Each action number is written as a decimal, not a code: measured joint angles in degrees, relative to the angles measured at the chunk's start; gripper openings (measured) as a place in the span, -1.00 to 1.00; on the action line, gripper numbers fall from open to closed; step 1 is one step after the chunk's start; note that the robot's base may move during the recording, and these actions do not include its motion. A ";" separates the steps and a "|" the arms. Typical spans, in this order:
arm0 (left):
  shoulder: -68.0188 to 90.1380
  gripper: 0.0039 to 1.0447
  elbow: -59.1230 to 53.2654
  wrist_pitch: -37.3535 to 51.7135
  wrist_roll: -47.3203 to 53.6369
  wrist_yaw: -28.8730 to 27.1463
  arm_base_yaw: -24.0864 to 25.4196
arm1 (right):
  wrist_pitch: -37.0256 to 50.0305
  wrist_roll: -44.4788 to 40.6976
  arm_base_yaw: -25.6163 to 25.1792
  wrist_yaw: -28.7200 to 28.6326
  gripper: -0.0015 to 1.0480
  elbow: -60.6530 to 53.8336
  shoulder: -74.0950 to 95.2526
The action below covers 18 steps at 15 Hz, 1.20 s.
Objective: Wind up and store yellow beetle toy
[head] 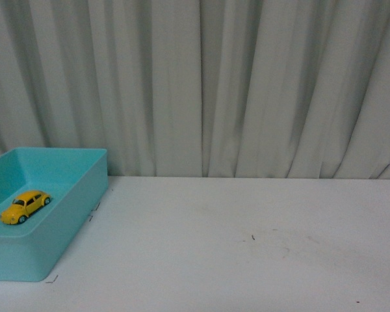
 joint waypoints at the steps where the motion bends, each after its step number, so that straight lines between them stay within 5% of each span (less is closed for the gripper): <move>1: 0.00 0.88 0.00 0.00 -0.02 0.00 0.00 | 0.00 0.00 0.00 -0.02 0.87 0.00 -0.02; 18: 0.00 0.88 0.00 -0.02 -0.17 0.02 0.00 | 0.00 0.20 0.00 -0.02 0.87 0.00 0.00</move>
